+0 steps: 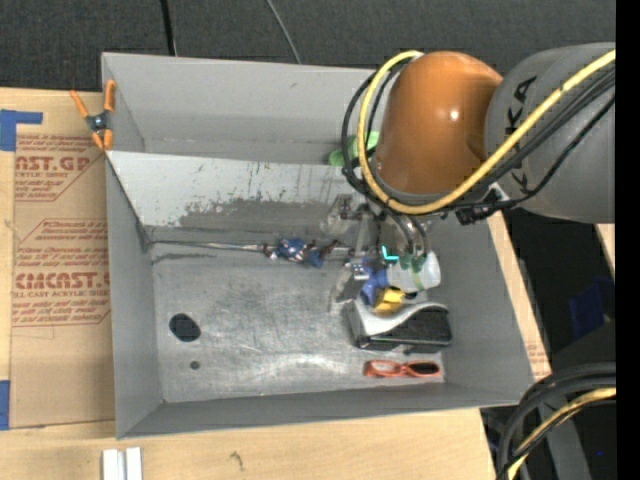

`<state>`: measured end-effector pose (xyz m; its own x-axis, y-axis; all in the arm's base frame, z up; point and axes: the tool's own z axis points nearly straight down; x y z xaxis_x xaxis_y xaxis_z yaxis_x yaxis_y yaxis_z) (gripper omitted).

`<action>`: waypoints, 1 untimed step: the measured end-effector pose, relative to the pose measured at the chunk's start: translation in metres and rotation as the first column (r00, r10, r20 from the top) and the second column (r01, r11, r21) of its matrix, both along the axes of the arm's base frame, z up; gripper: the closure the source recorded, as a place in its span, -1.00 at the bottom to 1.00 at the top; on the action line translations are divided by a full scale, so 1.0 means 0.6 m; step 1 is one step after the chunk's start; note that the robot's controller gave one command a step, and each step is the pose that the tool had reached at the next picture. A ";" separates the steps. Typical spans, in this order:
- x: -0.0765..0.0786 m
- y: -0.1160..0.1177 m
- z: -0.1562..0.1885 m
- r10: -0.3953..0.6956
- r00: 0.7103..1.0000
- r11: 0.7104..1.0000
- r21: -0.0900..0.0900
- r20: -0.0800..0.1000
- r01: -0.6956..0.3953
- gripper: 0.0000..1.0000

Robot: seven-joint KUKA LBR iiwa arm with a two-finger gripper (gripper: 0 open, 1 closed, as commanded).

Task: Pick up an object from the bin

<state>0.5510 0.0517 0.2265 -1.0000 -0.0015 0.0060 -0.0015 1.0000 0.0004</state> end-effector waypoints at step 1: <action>0.003 0.000 0.006 -0.001 1.000 1.000 0.001 0.008 0.001 -1.00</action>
Offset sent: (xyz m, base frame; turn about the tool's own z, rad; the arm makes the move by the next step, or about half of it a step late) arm 0.0373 -0.0280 -0.1133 0.0068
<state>0.5526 0.0515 0.2304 -1.0000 -0.0007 -0.0017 -0.0007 1.0000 0.0010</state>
